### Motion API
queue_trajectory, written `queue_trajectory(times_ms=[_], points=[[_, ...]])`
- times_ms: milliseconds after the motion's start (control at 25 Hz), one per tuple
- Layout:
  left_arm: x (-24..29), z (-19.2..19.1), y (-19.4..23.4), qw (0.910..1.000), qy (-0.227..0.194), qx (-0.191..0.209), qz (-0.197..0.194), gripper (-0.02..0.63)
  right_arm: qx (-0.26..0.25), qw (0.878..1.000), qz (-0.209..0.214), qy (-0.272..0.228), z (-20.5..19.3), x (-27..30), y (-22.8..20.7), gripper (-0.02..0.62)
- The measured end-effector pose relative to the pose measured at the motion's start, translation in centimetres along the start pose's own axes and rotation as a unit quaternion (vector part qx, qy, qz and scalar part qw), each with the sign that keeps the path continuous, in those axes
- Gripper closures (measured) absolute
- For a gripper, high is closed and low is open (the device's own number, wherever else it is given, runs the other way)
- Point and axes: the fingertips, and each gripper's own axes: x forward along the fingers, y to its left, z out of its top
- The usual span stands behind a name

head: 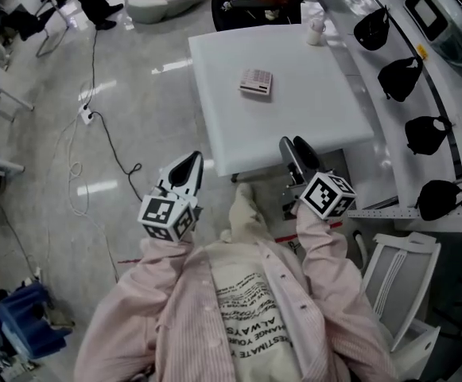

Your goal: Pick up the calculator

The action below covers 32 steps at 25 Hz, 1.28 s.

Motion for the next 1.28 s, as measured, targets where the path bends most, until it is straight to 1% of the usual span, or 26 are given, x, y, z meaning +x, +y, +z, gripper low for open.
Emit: queue_trajectory(times_ms=[280, 480, 600, 840, 960, 1120, 1280], points=[[6.3, -0.4, 3.2, 0.9994, 0.027, -0.022, -0.004, 0.604, 0.041, 0.999, -0.011, 0.028, 0.0, 6.8, -3.4, 0.42], [10.9, -1.9, 4.9, 0.9973, 0.052, -0.051, -0.004, 0.604, 0.074, 0.995, -0.024, 0.054, -0.1, 11.0, -6.5, 0.42], [13.2, -2.4, 5.8, 0.9956, 0.067, -0.065, -0.002, 0.604, 0.096, 0.993, -0.025, 0.067, -0.4, 13.2, -7.8, 0.42], [17.1, -4.0, 7.2, 0.9924, 0.095, -0.079, 0.002, 0.604, 0.158, 0.982, -0.028, 0.096, -2.0, 16.4, -10.5, 0.42], [19.0, -5.3, 7.6, 0.9898, 0.113, -0.086, 0.002, 0.604, 0.18, 0.977, -0.027, 0.11, -3.0, 17.8, -11.6, 0.42], [21.0, -6.9, 7.9, 0.9865, 0.137, -0.089, -0.001, 0.604, 0.22, 0.968, -0.028, 0.119, -4.3, 19.6, -12.8, 0.422], [22.5, -8.0, 8.3, 0.9844, 0.149, -0.093, 0.003, 0.604, 0.242, 0.96, -0.035, 0.136, -5.9, 21.1, -13.9, 0.422]])
